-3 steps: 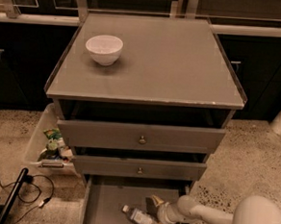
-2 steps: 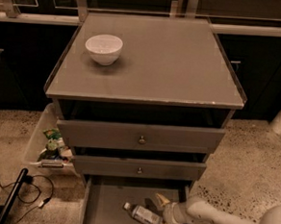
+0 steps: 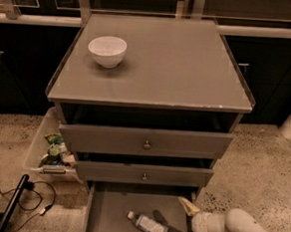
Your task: Place blue plastic bottle into bottom drawer
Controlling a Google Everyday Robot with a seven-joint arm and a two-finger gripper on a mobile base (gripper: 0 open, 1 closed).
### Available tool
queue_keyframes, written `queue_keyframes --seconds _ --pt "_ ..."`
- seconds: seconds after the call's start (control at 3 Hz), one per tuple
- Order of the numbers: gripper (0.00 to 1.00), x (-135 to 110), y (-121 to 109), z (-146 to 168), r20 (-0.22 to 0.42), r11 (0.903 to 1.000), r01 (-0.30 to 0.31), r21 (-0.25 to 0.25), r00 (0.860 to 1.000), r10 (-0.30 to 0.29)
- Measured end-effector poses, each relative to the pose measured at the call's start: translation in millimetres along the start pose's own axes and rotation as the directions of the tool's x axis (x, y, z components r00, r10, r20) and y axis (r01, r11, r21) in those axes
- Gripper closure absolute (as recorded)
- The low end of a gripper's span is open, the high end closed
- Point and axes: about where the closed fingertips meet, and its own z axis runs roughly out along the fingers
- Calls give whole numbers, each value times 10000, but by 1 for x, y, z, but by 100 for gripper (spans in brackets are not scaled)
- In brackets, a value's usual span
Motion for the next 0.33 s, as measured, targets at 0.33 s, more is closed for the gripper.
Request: queue_keyframes --seconds 0.33 --pt "0 7 2 -11 -117 9998 -93 156 9999 95"
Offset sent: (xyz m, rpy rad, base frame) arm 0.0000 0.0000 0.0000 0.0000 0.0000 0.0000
